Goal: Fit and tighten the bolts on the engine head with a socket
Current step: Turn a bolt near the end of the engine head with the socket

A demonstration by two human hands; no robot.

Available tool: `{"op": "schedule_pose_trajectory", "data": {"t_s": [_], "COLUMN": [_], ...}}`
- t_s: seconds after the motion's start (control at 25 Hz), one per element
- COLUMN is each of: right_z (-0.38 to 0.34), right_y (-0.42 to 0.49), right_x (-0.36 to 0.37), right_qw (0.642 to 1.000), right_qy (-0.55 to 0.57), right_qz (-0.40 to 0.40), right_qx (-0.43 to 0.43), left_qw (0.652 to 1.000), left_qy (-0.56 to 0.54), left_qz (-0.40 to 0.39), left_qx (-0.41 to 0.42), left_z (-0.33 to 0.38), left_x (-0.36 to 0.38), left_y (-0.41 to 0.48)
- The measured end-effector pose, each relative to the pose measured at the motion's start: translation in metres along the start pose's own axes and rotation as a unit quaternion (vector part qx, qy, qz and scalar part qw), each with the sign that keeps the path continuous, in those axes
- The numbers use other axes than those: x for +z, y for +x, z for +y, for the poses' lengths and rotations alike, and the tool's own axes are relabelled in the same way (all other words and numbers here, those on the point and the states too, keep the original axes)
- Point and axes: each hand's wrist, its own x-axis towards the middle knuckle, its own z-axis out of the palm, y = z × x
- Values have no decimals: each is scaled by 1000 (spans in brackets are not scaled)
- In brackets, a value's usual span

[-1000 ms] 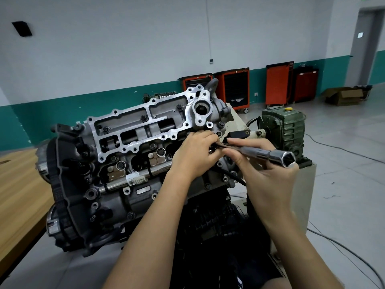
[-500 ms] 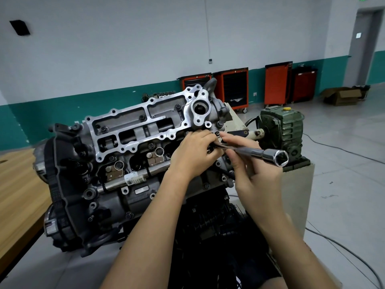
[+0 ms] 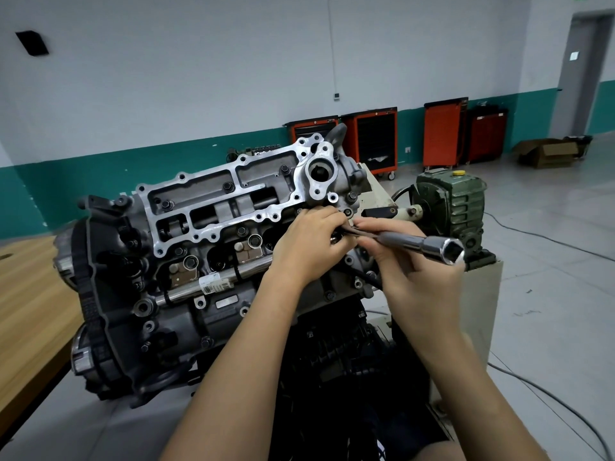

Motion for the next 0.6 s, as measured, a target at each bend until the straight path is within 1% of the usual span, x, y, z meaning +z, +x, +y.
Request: {"op": "schedule_pose_trajectory", "data": {"t_s": [0.08, 0.12, 0.16, 0.24, 0.28, 0.4, 0.48, 0.56, 0.6], "right_z": [0, -2, -3, -4, -4, 0, -2, -5, -6], "right_y": [2, 2, 0, -4, -3, 5, 4, -2, -4], "right_x": [0, 0, 0, 0, -1, -7, -6, -1, 0], "right_qw": [999, 998, 999, 1000, 999, 999, 998, 1000, 1000], "right_qy": [19, 26, 20, -16, -27, -31, -15, -14, -20], "right_qz": [36, 40, 31, -4, -7, 42, 54, 14, -9], "right_qx": [33, 42, 37, -5, -18, -16, 7, 7, -9], "left_qw": [1000, 1000, 1000, 1000, 1000, 1000, 1000, 1000, 1000], "left_qy": [-3, -3, 0, 9, 11, -4, -4, 3, 5], "left_qz": [1, -1, -4, -12, -14, -4, -3, -7, -8], "left_qx": [0, -1, -1, -5, -7, -4, -2, -2, -4], "left_z": [0, -1, -2, -2, -2, -2, -1, -1, 0], "left_x": [-1, -1, 0, 0, 1, 0, 0, 0, -1], "left_y": [0, 0, 1, 1, 1, 1, 0, 0, 0]}}
